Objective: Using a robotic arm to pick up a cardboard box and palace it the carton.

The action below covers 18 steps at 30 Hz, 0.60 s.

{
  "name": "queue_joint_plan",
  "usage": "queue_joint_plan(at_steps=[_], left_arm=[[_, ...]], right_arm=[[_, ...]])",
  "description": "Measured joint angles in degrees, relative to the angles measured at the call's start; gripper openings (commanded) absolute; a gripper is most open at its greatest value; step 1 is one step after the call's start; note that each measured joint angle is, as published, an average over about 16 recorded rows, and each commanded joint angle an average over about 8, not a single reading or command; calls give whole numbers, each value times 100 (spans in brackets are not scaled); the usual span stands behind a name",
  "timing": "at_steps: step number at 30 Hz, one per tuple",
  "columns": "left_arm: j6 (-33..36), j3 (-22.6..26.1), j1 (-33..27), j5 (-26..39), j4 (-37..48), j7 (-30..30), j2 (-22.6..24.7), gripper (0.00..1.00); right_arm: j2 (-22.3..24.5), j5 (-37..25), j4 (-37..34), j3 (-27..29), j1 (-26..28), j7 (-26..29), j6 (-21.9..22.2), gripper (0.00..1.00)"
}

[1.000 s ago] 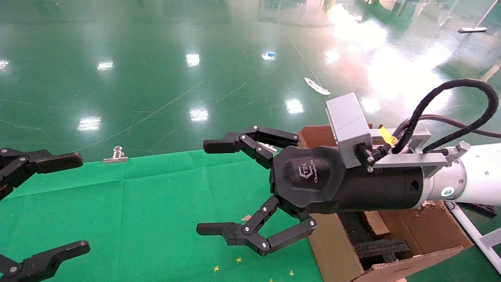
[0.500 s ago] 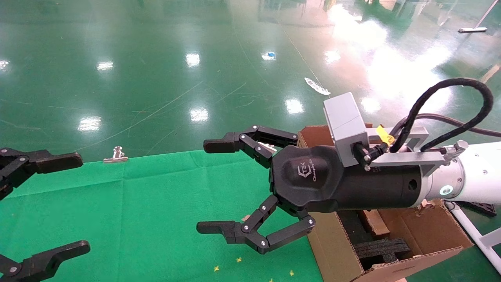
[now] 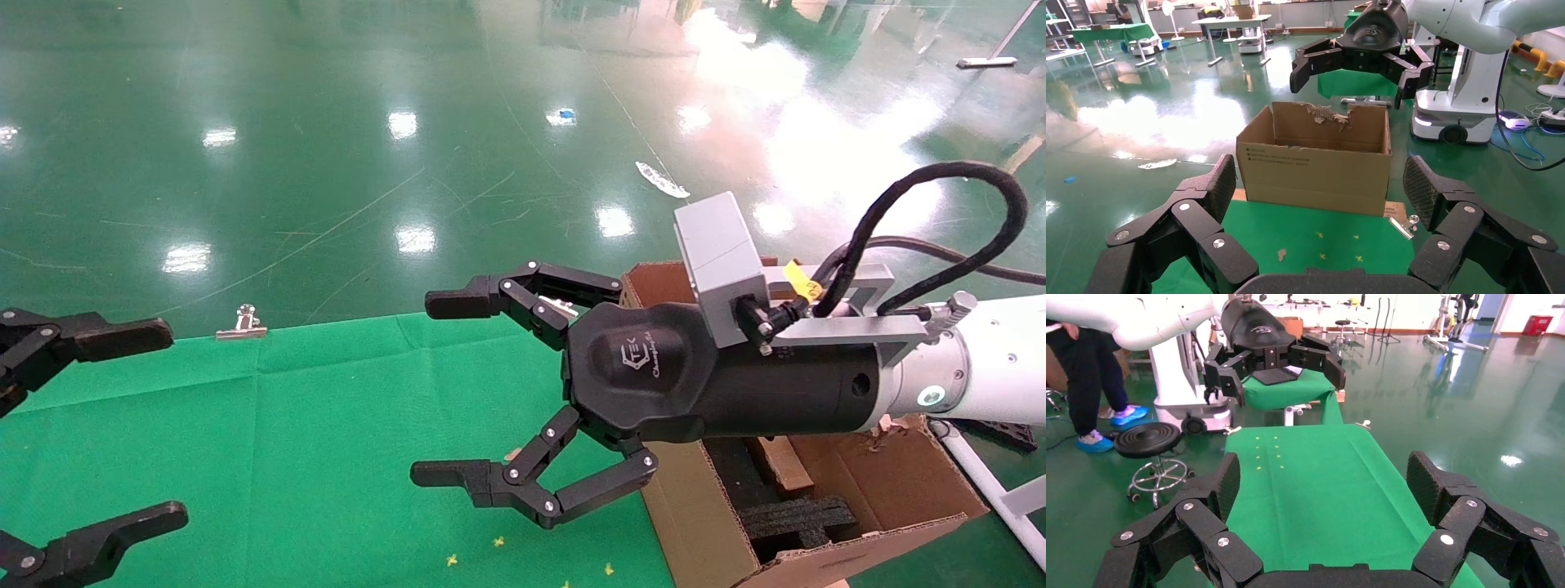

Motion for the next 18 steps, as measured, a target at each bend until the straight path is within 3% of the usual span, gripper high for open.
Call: queue_joint_plan(at_steps=[18], left_arm=[[0,0,0,0,0,0,0,100]], right_arm=[[2,-4,-3,-8,7,2,6,100]])
